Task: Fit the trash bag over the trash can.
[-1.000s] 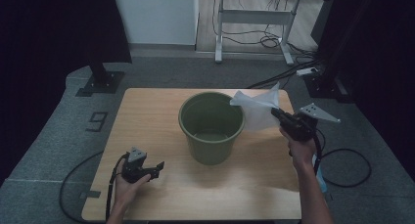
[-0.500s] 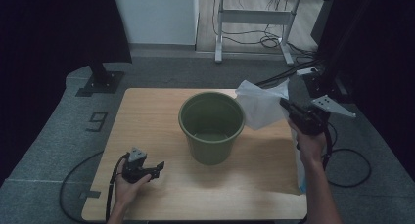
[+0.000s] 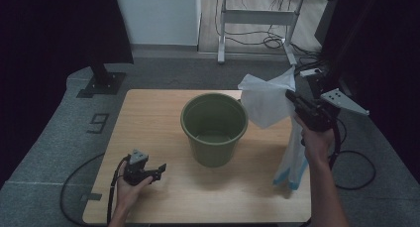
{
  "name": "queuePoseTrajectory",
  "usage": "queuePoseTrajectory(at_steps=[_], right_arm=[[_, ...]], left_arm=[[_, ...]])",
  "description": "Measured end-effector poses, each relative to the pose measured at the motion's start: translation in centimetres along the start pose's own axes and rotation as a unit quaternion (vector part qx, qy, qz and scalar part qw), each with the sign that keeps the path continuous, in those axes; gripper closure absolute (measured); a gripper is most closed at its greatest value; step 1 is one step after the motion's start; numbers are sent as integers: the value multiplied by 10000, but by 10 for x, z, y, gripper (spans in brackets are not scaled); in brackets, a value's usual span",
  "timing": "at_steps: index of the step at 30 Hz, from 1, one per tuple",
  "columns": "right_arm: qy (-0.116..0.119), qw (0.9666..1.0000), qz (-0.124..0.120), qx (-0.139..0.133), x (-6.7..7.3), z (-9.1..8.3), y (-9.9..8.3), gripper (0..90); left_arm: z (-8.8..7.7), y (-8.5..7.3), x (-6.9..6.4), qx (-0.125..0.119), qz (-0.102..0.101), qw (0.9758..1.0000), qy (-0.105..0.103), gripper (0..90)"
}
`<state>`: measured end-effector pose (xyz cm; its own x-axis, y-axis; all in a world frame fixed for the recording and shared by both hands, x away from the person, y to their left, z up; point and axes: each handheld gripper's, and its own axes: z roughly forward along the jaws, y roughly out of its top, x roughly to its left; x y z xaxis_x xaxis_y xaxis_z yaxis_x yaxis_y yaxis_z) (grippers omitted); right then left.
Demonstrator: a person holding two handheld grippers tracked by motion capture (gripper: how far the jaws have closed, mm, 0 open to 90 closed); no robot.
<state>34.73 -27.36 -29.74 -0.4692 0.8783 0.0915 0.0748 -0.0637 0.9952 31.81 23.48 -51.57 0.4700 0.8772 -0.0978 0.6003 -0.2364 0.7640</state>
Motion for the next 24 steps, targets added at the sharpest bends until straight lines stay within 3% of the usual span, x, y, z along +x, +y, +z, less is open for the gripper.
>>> queuePoseTrajectory(at_steps=[11,18,24], right_arm=[[-5,9994,-43,-341,6,-9,16,886],[225,9988,-178,-401,27,-4,24,886],[433,9982,-302,-270,45,6,18,885]], left_arm=[[1,0,-1,18,-23,10000,-30,173],[0,0,0,-8,-49,10000,-20,173],[1,0,0,10,-43,10000,-28,173]])
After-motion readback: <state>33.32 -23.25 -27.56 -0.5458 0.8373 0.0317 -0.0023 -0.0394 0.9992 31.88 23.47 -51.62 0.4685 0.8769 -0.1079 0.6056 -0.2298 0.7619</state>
